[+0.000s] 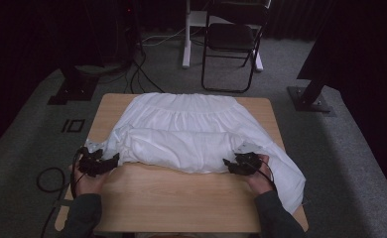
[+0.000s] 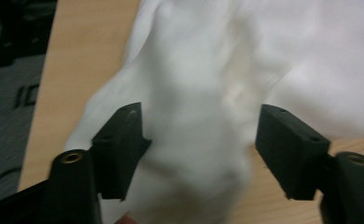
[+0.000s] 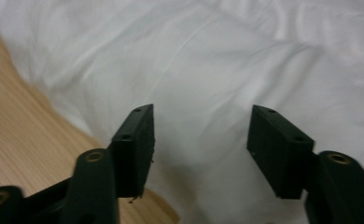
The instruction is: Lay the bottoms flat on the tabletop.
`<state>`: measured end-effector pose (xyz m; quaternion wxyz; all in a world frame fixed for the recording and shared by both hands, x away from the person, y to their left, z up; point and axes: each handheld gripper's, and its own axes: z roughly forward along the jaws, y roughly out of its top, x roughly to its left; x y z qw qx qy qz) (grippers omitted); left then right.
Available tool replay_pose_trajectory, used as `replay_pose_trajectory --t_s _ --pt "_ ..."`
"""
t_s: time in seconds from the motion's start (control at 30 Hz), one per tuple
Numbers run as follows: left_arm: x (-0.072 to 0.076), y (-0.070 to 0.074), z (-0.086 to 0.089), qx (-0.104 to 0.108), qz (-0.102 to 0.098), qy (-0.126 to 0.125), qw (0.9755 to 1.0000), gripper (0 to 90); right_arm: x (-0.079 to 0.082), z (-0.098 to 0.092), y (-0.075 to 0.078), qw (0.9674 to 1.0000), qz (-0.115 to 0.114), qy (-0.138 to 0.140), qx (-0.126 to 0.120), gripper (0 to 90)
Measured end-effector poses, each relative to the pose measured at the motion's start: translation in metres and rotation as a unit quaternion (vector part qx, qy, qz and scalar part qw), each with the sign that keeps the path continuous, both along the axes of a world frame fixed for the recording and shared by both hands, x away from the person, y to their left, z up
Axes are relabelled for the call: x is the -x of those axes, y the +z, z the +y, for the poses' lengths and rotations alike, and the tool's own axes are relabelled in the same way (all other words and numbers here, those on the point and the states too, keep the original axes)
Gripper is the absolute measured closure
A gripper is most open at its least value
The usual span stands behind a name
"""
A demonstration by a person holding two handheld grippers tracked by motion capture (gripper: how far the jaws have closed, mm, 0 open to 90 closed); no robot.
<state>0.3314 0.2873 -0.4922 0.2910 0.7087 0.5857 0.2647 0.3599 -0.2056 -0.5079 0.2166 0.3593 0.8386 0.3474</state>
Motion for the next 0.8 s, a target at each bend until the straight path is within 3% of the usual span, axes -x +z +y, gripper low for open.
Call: replay_pose_trajectory --t_s 0.03,0.2,0.3,0.4,0.47,0.57,0.8 --pt "-0.003 -0.008 0.002 -0.003 0.011 0.004 0.9999 29.0 -0.001 0.005 -0.006 0.9999 0.003 0.005 0.011 30.3" --pt "-0.015 -0.025 -0.002 -0.019 0.043 0.001 0.9989 31.4 -0.005 0.015 -0.017 0.9992 0.012 0.014 0.035 26.7" --pt "-0.018 -0.029 -0.001 -0.021 0.052 0.008 0.9984 50.9 -0.008 0.016 -0.022 0.9984 0.022 0.015 0.049 31.8" --pt "-0.017 -0.027 0.005 -0.006 0.056 0.007 0.9984 76.2 -0.008 0.014 -0.023 0.9977 0.031 0.022 0.057 68.3" --pt "-0.013 -0.021 0.009 -0.002 0.05 0.007 0.9987 82.2 -0.006 0.01 -0.02 0.998 0.033 0.021 0.05 79.6" --pt "-0.004 -0.012 0.018 0.007 0.04 0.011 0.9991 83.8 0.002 0.003 -0.01 0.999 0.026 0.016 0.033 84.8" --pt "0.022 0.005 0.044 0.017 0.016 0.034 0.9992 84.4 0.029 -0.011 0.01 0.9999 0.009 0.004 0.004 84.7"
